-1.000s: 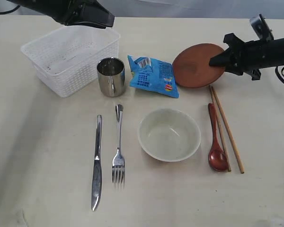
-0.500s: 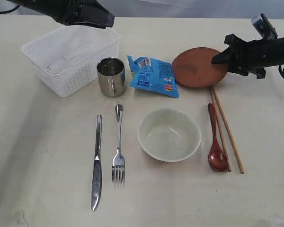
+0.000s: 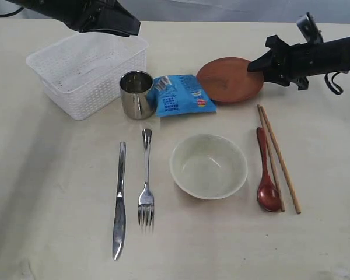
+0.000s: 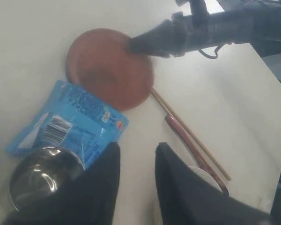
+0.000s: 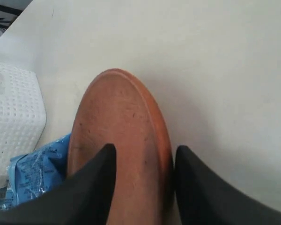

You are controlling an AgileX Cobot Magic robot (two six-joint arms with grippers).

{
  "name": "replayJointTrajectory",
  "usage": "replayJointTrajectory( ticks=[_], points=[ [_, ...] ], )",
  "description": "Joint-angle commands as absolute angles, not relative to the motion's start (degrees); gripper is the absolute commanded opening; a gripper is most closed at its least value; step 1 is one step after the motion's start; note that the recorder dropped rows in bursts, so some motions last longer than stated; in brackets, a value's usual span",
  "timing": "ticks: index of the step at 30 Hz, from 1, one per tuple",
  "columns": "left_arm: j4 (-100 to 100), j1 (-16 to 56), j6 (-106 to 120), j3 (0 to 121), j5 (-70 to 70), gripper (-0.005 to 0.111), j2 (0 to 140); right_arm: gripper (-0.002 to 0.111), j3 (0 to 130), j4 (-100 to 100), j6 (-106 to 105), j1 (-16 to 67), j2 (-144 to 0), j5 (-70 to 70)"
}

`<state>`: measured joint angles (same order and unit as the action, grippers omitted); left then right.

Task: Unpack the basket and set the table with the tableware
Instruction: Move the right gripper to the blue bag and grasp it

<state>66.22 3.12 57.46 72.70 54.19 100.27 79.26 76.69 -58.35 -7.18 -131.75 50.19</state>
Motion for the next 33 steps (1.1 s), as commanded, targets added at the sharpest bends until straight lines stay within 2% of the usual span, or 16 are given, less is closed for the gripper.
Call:
replayJointTrajectory(
  ticks=[1, 15, 18, 19, 21, 28, 33],
  points=[
    [65.94, 2.85, 57.6, 72.35, 54.55, 0.026, 100.21, 0.04, 79.91, 74.41, -58.0, -7.21, -131.85, 51.29],
    [65.38, 2.85, 57.6, 72.35, 54.33, 0.026, 100.21, 0.04, 79.91, 65.62, -52.53, -9.93, -125.18, 53.53],
    [64.69, 2.85, 58.01, 72.35, 54.21, 0.026, 100.21, 0.05, 79.91, 63.78, -54.14, -7.57, -122.61, 57.34],
    [64.69, 2.85, 58.51, 71.92, 54.01, 0.026, 100.21, 0.056, 79.91, 62.41, -54.34, -5.66, -121.59, 57.5],
    [64.69, 2.85, 59.72, 71.11, 53.98, 0.026, 100.21, 0.062, 79.91, 60.79, -54.99, -2.42, -120.4, 56.5],
    [64.96, 2.58, 61.27, 69.17, 49.99, 0.026, 100.21, 0.062, 79.91, 50.8, -55.1, 15.48, -119.84, 42.58],
    [64.96, 2.59, 61.38, 69.17, 49.99, 0.026, 100.21, 0.062, 81.78, 45.29, -51.92, 22.99, -119.84, 37.65]
  ],
)
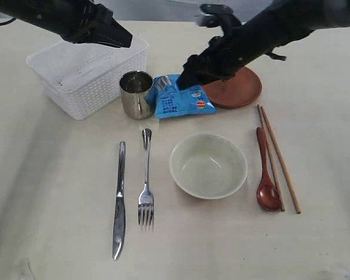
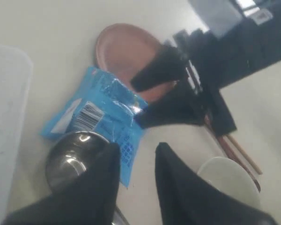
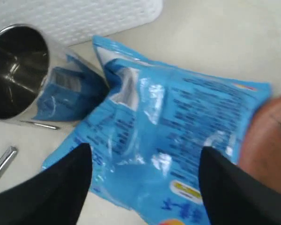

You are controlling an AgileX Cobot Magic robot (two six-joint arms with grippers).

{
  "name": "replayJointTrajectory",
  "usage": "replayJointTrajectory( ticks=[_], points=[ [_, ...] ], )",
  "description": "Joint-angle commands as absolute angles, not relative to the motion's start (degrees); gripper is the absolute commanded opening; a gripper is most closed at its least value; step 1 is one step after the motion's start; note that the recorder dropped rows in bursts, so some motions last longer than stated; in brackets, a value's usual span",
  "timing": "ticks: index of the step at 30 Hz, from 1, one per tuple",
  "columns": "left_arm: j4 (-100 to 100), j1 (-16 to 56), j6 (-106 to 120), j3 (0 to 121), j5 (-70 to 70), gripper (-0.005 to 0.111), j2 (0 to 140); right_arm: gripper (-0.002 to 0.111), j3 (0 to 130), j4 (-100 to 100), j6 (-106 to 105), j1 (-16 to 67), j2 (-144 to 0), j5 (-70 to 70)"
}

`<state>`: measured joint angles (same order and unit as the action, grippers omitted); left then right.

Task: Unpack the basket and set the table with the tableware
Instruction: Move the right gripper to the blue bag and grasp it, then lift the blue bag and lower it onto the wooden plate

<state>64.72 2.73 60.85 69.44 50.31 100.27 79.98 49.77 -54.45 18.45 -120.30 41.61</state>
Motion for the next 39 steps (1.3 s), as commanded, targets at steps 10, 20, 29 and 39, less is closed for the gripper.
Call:
replayJointTrajectory(
  ticks=[10, 20, 29, 39],
  points=[
    [64.75, 2.19, 62.59, 69.17, 49.86, 0.026, 100.21, 0.062, 83.91, 35.91, -43.89, 26.24, -120.21, 33.98],
    [65.14, -2.17, 62.59, 69.17, 51.16, 0.026, 100.21, 0.062, 83.91, 35.94, -43.82, 26.24, -124.0, 33.93],
    [66.25, -2.64, 62.59, 69.17, 52.0, 0.026, 100.21, 0.05, 83.91, 35.7, -42.78, 26.24, -126.38, 36.2],
    [66.37, -2.64, 62.59, 69.17, 52.17, 0.026, 100.21, 0.018, 83.91, 35.58, -40.02, 26.24, -126.4, 37.41]
  ],
)
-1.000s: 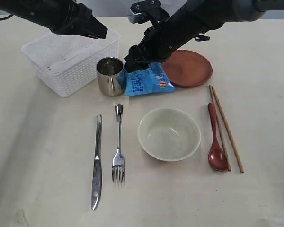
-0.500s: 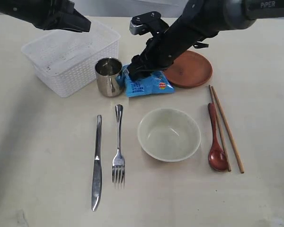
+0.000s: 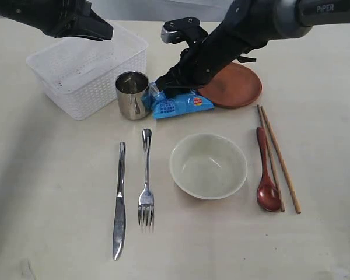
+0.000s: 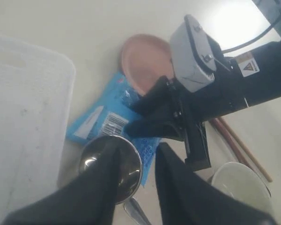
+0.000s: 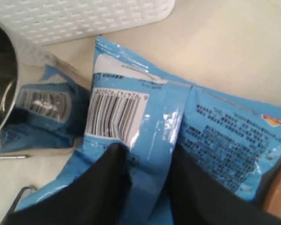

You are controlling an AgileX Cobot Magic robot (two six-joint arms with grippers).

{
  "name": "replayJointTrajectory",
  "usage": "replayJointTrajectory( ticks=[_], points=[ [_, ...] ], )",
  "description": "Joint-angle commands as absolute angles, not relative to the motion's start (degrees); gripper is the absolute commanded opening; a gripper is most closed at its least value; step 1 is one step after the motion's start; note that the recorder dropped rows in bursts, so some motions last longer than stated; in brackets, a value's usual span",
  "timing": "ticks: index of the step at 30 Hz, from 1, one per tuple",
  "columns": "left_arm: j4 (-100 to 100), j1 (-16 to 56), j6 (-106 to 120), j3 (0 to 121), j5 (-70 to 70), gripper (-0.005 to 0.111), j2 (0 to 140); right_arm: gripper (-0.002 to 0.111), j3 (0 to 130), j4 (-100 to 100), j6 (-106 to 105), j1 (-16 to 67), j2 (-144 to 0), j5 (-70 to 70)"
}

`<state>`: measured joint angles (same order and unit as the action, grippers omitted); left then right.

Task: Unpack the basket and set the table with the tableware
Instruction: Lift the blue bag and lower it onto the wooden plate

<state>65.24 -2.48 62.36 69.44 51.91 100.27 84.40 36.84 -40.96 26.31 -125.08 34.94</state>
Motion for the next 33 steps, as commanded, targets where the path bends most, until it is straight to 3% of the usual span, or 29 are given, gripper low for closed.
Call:
replayJointTrajectory(
  ticks=[1, 5, 23, 33],
  points=[
    [66.37, -2.64, 62.59, 69.17, 52.17, 0.026, 100.21, 0.014, 83.91, 35.58, -39.76, 26.24, -126.4, 37.84],
    [66.37, -2.64, 62.59, 69.17, 52.17, 0.026, 100.21, -0.001, 83.91, 35.58, -38.74, 26.24, -125.42, 39.14],
    [66.83, -2.64, 62.59, 69.17, 52.48, 0.026, 100.21, 0.0, 83.91, 19.53, -26.6, 25.82, -112.03, 39.49],
    [66.83, -2.64, 62.96, 69.17, 52.78, 0.026, 100.21, 0.0, 83.91, 16.98, -22.25, 14.75, -110.28, 38.0]
  ],
)
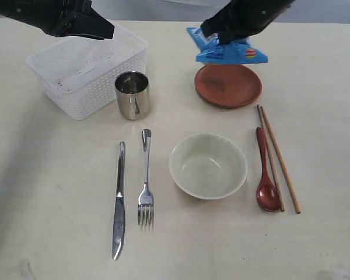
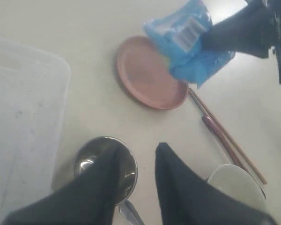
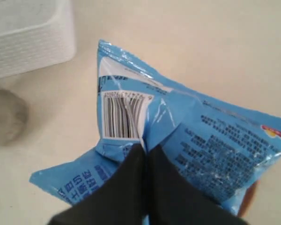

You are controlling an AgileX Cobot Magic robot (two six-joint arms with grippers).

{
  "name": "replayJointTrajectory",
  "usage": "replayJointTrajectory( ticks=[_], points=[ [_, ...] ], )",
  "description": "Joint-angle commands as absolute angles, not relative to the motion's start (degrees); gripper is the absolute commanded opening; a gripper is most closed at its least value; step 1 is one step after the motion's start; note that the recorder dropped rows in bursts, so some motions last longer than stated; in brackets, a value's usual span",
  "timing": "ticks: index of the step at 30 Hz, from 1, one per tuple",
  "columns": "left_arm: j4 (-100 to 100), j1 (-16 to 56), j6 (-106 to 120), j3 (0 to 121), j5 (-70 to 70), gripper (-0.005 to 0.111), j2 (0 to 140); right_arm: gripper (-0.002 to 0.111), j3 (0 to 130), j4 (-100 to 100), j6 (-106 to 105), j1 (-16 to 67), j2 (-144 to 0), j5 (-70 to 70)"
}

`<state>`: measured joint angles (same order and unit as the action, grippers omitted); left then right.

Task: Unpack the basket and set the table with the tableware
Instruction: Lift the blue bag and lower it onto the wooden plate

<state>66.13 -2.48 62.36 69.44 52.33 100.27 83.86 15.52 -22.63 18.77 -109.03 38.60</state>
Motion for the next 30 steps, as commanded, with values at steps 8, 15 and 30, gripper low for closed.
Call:
replayJointTrajectory(
  ticks=[8, 15, 30],
  points=[
    [66.83, -2.64, 62.97, 69.17, 52.64, 0.026, 100.21, 0.0, 83.91, 25.34, -29.61, 13.42, -117.31, 36.98],
    [66.83, -2.64, 62.97, 69.17, 52.42, 0.026, 100.21, 0.02, 83.91, 25.64, -30.0, 13.42, -119.15, 36.48],
    [66.83, -2.64, 63.37, 69.17, 52.44, 0.026, 100.21, 0.032, 83.91, 25.74, -29.19, 13.42, -116.33, 31.54]
  ],
)
